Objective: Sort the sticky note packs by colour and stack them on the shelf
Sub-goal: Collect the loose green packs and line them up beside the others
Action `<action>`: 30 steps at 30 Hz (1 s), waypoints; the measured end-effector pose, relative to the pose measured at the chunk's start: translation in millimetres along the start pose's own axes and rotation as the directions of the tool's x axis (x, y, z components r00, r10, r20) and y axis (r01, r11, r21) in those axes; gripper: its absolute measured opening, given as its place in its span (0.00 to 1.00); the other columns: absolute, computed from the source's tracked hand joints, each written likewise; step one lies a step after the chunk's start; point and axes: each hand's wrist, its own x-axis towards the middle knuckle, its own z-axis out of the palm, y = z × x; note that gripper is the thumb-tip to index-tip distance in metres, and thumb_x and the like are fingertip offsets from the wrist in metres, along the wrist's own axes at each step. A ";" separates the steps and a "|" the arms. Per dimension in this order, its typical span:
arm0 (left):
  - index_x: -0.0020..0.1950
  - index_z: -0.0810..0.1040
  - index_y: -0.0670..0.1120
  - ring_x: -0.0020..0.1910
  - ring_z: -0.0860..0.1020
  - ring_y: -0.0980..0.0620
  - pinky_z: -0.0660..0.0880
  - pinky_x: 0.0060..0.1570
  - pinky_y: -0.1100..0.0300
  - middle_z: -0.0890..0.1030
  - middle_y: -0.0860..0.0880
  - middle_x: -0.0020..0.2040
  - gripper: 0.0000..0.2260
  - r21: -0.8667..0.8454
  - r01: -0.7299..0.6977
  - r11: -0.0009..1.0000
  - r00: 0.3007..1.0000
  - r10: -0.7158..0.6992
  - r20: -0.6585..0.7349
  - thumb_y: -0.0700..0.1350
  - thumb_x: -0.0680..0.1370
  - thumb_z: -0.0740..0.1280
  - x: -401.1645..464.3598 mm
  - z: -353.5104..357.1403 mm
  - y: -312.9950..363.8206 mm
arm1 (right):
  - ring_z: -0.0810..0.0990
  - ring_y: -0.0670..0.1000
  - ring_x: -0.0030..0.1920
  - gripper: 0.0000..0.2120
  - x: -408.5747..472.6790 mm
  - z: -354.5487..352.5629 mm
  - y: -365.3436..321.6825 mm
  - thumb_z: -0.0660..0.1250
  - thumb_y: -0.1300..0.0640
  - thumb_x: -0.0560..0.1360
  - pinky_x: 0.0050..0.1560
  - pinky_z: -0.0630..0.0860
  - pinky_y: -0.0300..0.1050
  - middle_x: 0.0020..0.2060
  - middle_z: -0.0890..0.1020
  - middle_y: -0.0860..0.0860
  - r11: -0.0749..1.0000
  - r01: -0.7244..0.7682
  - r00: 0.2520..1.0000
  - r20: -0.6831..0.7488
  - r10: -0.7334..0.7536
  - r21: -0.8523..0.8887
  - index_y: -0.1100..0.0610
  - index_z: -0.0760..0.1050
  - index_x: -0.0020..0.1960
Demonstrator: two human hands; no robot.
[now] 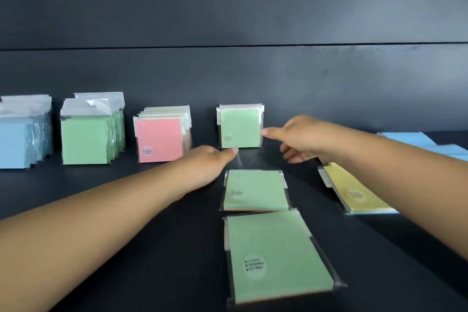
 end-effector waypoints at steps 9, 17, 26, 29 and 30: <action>0.66 0.73 0.48 0.63 0.71 0.50 0.64 0.58 0.62 0.74 0.50 0.66 0.19 -0.151 -0.028 0.988 0.999 0.035 0.039 0.56 0.79 0.58 -40.4 14.6 9.3 | 0.76 0.56 0.41 0.18 -55.2 16.6 -4.5 0.65 0.53 0.76 0.43 0.75 0.49 0.56 0.70 0.63 0.816 -0.148 0.984 0.170 0.061 0.560 0.61 0.64 0.60; 0.62 0.70 0.46 0.48 0.79 0.47 0.76 0.47 0.52 0.77 0.46 0.54 0.14 -0.779 0.012 0.626 0.998 -0.057 -0.031 0.34 0.79 0.59 -41.7 15.5 19.0 | 0.78 0.54 0.50 0.02 -53.2 27.7 1.4 0.66 0.60 0.75 0.53 0.76 0.48 0.47 0.79 0.56 0.642 0.064 0.995 0.003 -0.102 0.764 0.59 0.74 0.46; 0.49 0.74 0.44 0.41 0.79 0.49 0.76 0.36 0.55 0.80 0.45 0.44 0.10 -0.817 0.031 0.576 0.999 -0.029 0.018 0.31 0.78 0.58 -97.4 -12.8 3.0 | 0.76 0.56 0.58 0.25 -114.4 11.8 16.3 0.67 0.45 0.73 0.61 0.73 0.49 0.60 0.77 0.59 0.971 0.150 0.989 -0.037 -0.145 0.187 0.65 0.74 0.59; 0.53 0.73 0.44 0.43 0.79 0.46 0.75 0.38 0.51 0.80 0.44 0.46 0.12 -0.866 0.039 0.498 0.999 -0.040 0.022 0.31 0.78 0.56 -114.9 -14.7 -10.1 | 0.72 0.56 0.62 0.35 -137.4 16.6 34.5 0.58 0.30 0.69 0.61 0.69 0.48 0.62 0.74 0.55 0.899 0.073 0.996 0.074 -0.046 -0.431 0.58 0.74 0.59; 0.56 0.72 0.44 0.43 0.79 0.45 0.75 0.38 0.50 0.79 0.43 0.46 0.12 -0.880 0.040 0.473 0.999 -0.048 0.020 0.31 0.79 0.55 -117.7 -15.1 -13.3 | 0.70 0.56 0.63 0.34 -140.5 19.2 38.2 0.56 0.28 0.69 0.61 0.68 0.48 0.60 0.73 0.53 0.850 0.075 0.996 0.088 -0.035 -0.521 0.56 0.74 0.56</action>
